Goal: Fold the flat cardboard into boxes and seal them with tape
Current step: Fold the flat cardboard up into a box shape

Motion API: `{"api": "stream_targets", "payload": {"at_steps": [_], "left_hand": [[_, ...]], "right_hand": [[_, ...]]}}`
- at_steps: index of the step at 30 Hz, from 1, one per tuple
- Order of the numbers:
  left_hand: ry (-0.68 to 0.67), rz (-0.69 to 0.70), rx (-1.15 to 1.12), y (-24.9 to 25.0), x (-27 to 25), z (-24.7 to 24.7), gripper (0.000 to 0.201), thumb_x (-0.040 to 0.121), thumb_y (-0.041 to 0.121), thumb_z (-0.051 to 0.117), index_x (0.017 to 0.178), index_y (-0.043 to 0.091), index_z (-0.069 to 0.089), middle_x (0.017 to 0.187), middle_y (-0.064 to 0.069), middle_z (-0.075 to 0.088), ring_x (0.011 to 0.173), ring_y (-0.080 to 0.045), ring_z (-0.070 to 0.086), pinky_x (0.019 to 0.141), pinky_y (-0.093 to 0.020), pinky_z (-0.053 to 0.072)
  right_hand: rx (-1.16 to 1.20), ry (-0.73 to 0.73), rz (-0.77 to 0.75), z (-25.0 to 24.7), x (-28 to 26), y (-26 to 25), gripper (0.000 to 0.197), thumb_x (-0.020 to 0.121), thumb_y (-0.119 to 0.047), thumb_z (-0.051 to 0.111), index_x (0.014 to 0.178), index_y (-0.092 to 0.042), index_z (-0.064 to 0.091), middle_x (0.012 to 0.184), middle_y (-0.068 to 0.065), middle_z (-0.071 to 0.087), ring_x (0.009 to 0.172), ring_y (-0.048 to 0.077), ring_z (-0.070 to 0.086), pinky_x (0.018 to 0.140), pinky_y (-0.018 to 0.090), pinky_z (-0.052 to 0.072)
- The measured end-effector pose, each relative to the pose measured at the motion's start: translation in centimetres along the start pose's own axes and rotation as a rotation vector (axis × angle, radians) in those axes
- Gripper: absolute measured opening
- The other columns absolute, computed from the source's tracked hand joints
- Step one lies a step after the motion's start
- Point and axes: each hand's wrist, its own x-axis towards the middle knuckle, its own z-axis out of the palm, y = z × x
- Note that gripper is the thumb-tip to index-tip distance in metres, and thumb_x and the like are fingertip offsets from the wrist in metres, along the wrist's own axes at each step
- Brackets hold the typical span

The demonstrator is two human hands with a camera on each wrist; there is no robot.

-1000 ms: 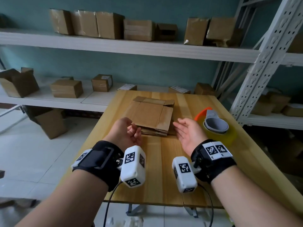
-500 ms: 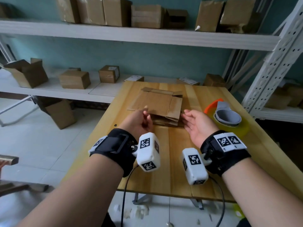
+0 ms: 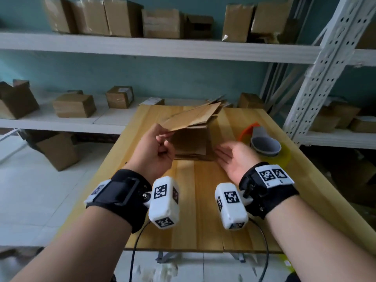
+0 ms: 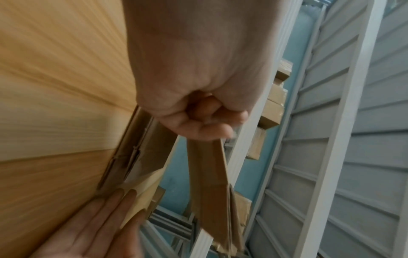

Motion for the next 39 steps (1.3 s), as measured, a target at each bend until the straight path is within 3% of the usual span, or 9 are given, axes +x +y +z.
{"api": "stream_targets", "payload": {"at_steps": [7,10,14,19,23,25,28,30,39], "left_hand": [[-0.08,-0.05,0.011,1.6,-1.7,-0.3,0.016,0.078,0.014,0.063,0.067,0.015,0.051,0.042,0.013,0.031,0.035,-0.006,0.024,0.039,-0.01,0.043],[-0.108,-0.105,0.064,1.6,-2.2,-0.6,0.014,0.072,0.018,0.06,0.066,0.019,0.049,0.041,0.013,0.03,0.036,-0.007,0.023,0.039,-0.012,0.042],[-0.084,-0.16,0.118,1.6,-2.2,-1.0,0.022,0.086,0.024,0.053,0.065,0.021,0.048,0.041,0.013,0.027,0.036,-0.006,0.022,0.038,-0.015,0.043],[0.024,-0.028,0.224,1.6,-2.1,-1.1,0.037,0.097,0.033,0.055,0.063,0.021,0.051,0.046,0.011,0.033,0.039,-0.006,0.031,0.047,-0.015,0.048],[0.104,0.34,0.308,0.9,-1.3,-1.0,0.022,0.111,0.023,0.051,0.093,0.015,0.061,0.06,0.006,0.06,0.05,-0.005,0.048,0.057,-0.02,0.057],[0.095,0.454,0.352,0.8,-1.1,-1.1,0.012,0.11,0.012,0.053,0.118,0.01,0.063,0.095,-0.004,0.077,0.068,-0.011,0.066,0.066,-0.024,0.062],[0.115,0.603,0.604,0.7,-0.7,-1.7,0.064,0.1,-0.01,0.059,0.155,0.019,0.047,0.143,-0.007,0.062,0.103,-0.014,0.073,0.077,-0.028,0.065],[0.037,0.711,0.777,0.2,-0.7,-1.8,0.083,0.092,-0.01,0.07,0.161,0.026,0.041,0.144,-0.002,0.058,0.108,-0.004,0.068,0.079,-0.022,0.063],[-0.13,0.81,0.864,-0.1,-0.7,-1.9,0.035,0.076,0.007,0.093,0.104,0.02,0.078,0.103,0.006,0.082,0.098,-0.011,0.078,0.087,-0.03,0.064]], "right_hand": [[0.071,0.135,-0.143,1.7,-0.5,-1.2,0.07,0.1,0.012,0.05,0.16,-0.023,0.036,0.157,0.007,0.046,0.142,0.028,0.049,0.094,0.023,0.053],[0.081,0.129,-0.249,1.7,-1.5,-1.6,0.081,0.1,0.012,0.048,0.164,-0.034,0.027,0.166,0.004,0.035,0.152,0.027,0.037,0.117,0.04,0.041],[-0.057,0.148,-0.426,0.9,-2.0,-1.7,0.078,0.083,0.01,0.064,0.146,-0.034,0.051,0.148,0.005,0.054,0.137,0.032,0.053,0.116,0.053,0.043],[-0.216,0.147,-0.539,0.0,-2.3,-2.5,0.029,0.085,0.006,0.069,0.1,-0.018,0.068,0.1,0.001,0.072,0.096,0.015,0.066,0.087,0.032,0.047],[-0.288,0.153,-0.653,-0.6,-1.9,-2.2,0.024,0.084,0.002,0.078,0.106,-0.009,0.074,0.097,-0.001,0.077,0.091,0.009,0.072,0.085,0.026,0.052],[-0.281,0.154,-0.708,-0.6,-2.1,-2.1,0.027,0.083,0.005,0.079,0.108,-0.003,0.075,0.089,-0.009,0.076,0.079,-0.005,0.07,0.075,0.01,0.05],[-0.267,0.136,-0.74,-0.7,-2.1,-2.4,0.027,0.082,0.01,0.075,0.093,-0.015,0.074,0.073,-0.022,0.073,0.072,-0.012,0.067,0.068,0.002,0.045],[-0.273,0.111,-0.735,-0.7,-2.2,-2.5,0.032,0.084,0.01,0.073,0.083,-0.022,0.071,0.073,-0.021,0.071,0.067,-0.014,0.065,0.065,0.0,0.044],[-0.362,0.086,-0.74,-1.5,-2.3,-2.7,0.034,0.086,0.009,0.071,0.074,-0.023,0.067,0.07,-0.018,0.069,0.058,-0.015,0.06,0.06,0.003,0.043]]}}
